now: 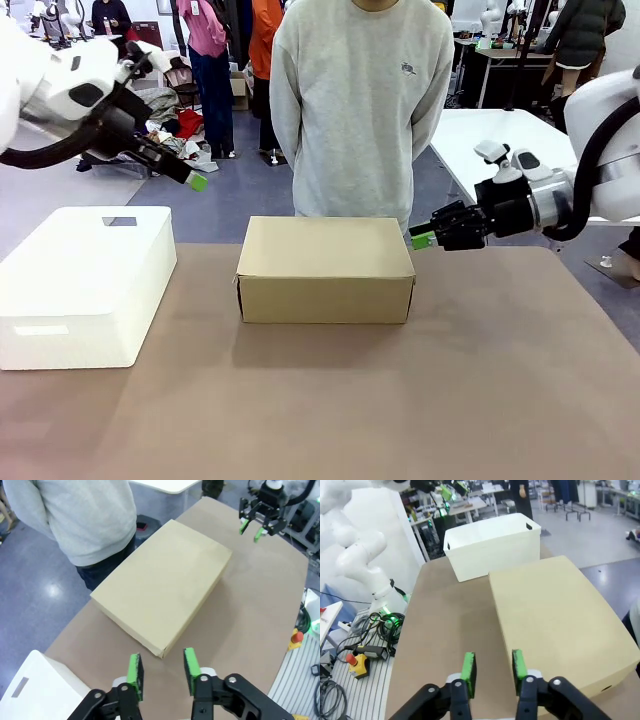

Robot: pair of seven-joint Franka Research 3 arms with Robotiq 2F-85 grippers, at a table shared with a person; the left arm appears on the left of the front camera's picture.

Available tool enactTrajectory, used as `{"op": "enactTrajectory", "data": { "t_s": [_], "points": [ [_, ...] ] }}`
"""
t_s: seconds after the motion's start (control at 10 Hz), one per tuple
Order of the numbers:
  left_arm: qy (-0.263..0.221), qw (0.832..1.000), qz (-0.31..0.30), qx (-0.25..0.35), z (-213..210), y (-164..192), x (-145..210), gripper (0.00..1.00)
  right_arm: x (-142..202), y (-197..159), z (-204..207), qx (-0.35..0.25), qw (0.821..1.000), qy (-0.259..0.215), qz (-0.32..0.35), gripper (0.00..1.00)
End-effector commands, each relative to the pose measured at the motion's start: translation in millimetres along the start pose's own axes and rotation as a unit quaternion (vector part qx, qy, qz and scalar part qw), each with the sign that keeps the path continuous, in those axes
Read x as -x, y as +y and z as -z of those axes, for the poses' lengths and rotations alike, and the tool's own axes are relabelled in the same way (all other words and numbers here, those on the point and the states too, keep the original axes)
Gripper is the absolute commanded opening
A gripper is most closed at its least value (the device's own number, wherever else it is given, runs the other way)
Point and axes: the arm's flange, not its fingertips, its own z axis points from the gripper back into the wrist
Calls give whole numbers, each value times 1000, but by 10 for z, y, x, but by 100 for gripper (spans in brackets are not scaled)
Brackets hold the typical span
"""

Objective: Pack the shoes into the box.
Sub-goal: Press down on the lid of the Shoes Box.

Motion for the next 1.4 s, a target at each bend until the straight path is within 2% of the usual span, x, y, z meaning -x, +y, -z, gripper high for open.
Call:
{"op": "enactTrajectory", "data": {
  "t_s": [0.0, 0.1, 0.5, 0.8, 0.9, 1.1, 1.2, 1.3],
  "points": [
    [5, 1000, -3, -8, 123, -50, -103, 0, -197, 181, -61, 16, 999, 33, 25, 100],
    [11, 1000, -1, -9, 236, -92, -124, 0, -315, 261, -107, 20, 998, 46, 28, 100],
    [20, 1000, -5, -8, 697, -197, -171, 0, -669, 423, -122, 57, 984, 162, 57, 100],
    [34, 999, -6, 5, 969, -272, -258, 0, -893, 528, -99, 96, 968, 219, 70, 100],
    [44, 999, -8, 10, 1036, -281, -280, 0, -926, 537, -87, 130, 964, 222, 69, 100],
    [45, 998, -23, 26, 1118, -255, -290, 0, -925, 548, -58, 144, 967, 205, 55, 100],
    [48, 999, 0, 5, 1062, -313, -235, 0, -903, 529, -124, 114, 970, 208, 54, 100],
    [48, 999, 0, 5, 1062, -313, -235, 0, -903, 529, -124, 114, 970, 208, 54, 100]
  ]
}}
